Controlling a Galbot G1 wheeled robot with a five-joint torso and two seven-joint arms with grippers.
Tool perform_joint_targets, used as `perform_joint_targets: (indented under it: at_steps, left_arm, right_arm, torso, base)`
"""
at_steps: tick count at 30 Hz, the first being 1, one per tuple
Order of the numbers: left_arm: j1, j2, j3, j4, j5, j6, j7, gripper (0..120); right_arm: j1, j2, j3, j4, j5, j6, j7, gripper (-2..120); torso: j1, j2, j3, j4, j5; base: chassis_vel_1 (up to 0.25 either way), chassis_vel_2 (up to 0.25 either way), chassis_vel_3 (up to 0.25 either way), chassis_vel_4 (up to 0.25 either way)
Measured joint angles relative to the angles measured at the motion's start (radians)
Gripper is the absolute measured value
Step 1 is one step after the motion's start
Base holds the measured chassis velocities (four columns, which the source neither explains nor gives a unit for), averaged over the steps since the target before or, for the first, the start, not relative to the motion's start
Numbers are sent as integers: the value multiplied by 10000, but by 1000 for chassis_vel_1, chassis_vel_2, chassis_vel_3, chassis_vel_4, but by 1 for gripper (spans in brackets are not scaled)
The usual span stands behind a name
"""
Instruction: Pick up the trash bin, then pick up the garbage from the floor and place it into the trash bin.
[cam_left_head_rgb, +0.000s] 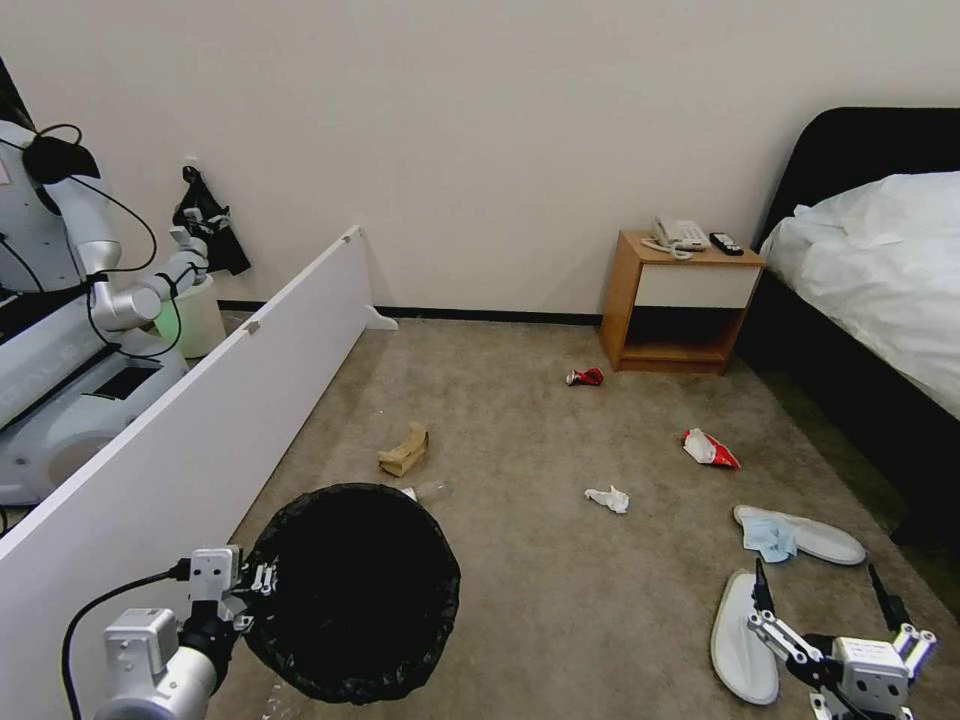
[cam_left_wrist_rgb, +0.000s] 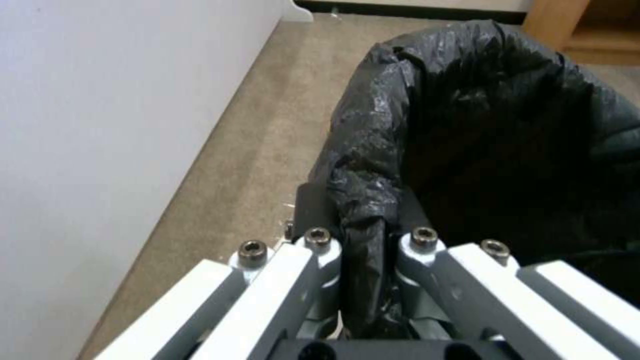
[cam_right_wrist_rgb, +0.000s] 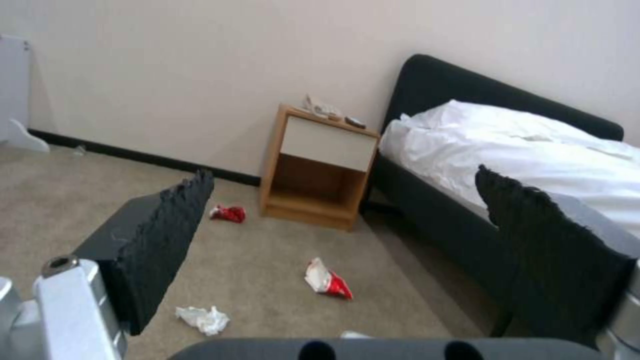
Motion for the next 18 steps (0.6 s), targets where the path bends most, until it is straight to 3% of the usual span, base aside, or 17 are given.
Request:
perform_joint_targets:
  at_steps: [9,18]
  left_arm:
    - [18,-2,-23,145,590,-346,9,4]
    - [100,-27,-36,200,497,-388,123,4]
  right_arm:
    - [8,15,-11,-39,5,15,-8,100]
    - [37,-6,-14,-11,291,-316,-135,100]
  torso:
    - [0,0,0,0,0]
    - [0,-1,0,-1,0]
  base:
    - [0,0,0,0]
    - [0,0,0,0]
